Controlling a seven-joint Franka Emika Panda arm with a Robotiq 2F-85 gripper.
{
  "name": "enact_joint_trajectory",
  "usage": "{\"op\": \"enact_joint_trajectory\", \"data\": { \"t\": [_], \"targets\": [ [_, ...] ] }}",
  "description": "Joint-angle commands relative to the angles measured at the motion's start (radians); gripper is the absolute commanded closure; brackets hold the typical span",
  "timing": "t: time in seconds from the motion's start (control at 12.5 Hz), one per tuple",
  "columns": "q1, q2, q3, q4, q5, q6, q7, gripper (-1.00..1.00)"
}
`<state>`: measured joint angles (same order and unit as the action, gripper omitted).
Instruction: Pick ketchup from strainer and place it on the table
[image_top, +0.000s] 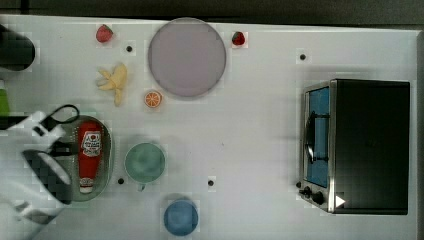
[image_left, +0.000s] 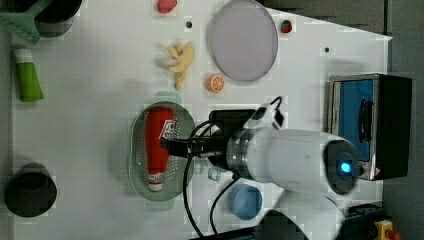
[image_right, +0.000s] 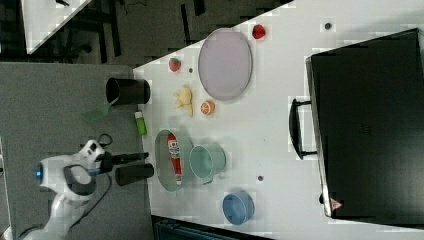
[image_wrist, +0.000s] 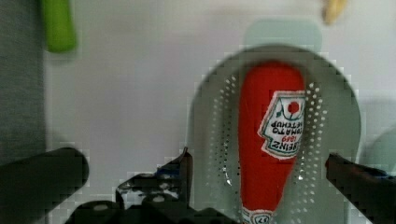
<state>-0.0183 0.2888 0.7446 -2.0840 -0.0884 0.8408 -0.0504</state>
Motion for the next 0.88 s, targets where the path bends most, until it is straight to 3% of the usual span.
{"op": "enact_joint_trajectory", "data": {
  "t": [0.08,0.8,0.88],
  "targets": [
    [-0.019,0.064,-0.012,-0.09,-0.019,0.13,0.061,-1.0],
    [0.035,0.306,-0.083,-0.108,-0.034,0.358,0.062,-1.0],
    [0.05,0.317,-0.102,-0.107,-0.049,0.369,0.062,-0.92]
  ]
}}
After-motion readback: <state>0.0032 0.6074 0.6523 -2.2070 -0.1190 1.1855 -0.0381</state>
